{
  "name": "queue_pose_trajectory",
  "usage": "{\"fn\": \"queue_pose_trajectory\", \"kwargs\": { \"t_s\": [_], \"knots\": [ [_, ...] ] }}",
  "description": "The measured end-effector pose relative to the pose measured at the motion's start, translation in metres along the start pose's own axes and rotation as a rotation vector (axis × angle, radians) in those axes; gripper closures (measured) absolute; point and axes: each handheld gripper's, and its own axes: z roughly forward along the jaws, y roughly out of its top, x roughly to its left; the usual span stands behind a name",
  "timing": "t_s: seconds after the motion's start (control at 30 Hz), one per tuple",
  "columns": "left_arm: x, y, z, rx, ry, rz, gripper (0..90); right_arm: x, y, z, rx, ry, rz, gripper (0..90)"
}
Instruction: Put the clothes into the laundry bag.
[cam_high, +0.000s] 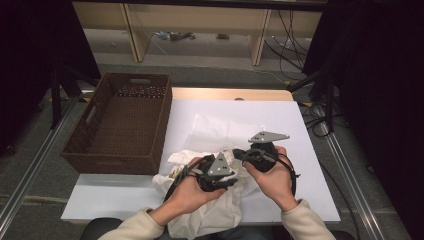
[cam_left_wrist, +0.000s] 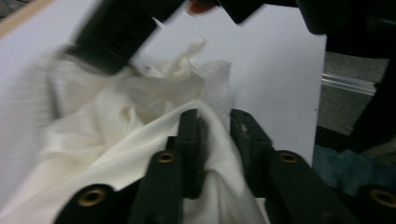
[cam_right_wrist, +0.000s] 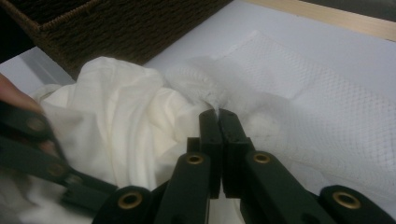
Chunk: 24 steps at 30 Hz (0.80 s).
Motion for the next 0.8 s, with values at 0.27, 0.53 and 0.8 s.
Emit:
{"fn": "queue_pose_trajectory", "kwargs": {
  "t_s": [0.27, 0.53, 0.8],
  "knots": [
    [0.004, 0.026, -0.05, -0.094, 0.019, -0.025, 43.9, 0.0, 0.001, -0.001, 0.001, -0.003, -0.01, 90.0],
    [0.052, 0.002, -0.04, -0.02, 0.121, -0.149, 39.1, 0.001, 0.001, 0.001, 0.001, 0.0, -0.019, 90.0],
    [0.073, -0.023, 0.004, 0.138, 0.056, -0.276, 36.9, 0.0, 0.0, 0.003, 0.007, 0.019, -0.017, 90.0]
  ]
}}
